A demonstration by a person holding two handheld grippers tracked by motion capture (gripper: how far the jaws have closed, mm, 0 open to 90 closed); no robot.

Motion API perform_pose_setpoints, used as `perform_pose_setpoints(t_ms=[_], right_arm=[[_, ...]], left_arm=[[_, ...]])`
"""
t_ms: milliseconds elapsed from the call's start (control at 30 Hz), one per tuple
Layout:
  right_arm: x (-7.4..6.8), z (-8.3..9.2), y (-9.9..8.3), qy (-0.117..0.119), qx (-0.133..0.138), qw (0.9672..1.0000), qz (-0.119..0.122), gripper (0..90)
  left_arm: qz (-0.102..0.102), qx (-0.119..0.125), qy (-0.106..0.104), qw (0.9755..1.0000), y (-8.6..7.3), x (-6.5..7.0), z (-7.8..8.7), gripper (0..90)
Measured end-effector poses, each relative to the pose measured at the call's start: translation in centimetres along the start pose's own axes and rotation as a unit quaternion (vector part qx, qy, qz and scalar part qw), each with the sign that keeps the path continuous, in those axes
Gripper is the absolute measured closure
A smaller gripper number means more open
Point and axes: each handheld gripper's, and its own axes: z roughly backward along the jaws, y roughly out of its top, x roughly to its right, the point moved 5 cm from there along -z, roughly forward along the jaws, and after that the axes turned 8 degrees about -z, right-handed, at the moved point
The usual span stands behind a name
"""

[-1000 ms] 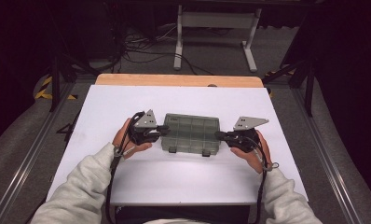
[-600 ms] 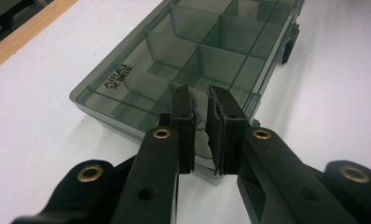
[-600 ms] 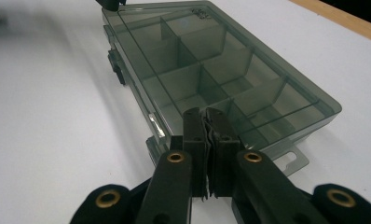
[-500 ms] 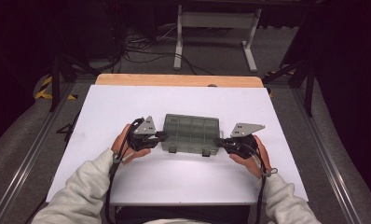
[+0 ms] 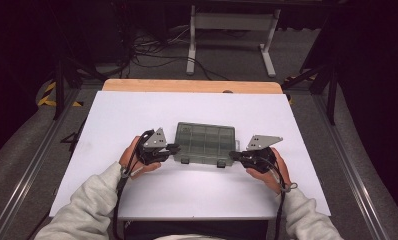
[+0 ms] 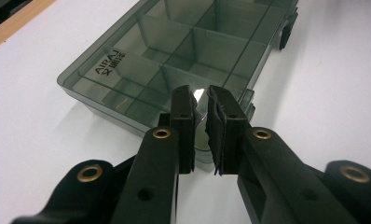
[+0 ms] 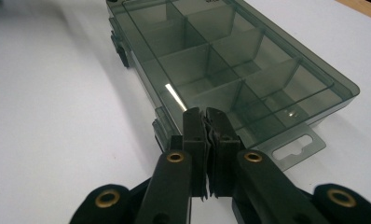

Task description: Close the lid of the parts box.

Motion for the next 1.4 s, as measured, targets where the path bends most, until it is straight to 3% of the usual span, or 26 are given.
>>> perform_pose_setpoints(t_ms=[767, 933, 1400], right_arm=[[-0.15, -0.08, -0.43, -0.013, 0.012, 0.9998, 0.007, 87.1], [-0.02, -0.05, -0.57, -0.007, 0.022, 0.9997, -0.004, 86.6], [-0.74, 0.49, 0.12, -0.014, 0.046, 0.9988, 0.007, 82.9]], left_arm=[[-0.003, 0.009, 0.013, 0.9999, -0.40, 0.32, -0.19, 83.0], [-0.001, 0.011, 0.019, 0.9998, -0.47, 0.31, -0.09, 81.9], [-0.014, 0.022, 0.034, 0.9991, -0.03, 0.49, 0.70, 78.9]])
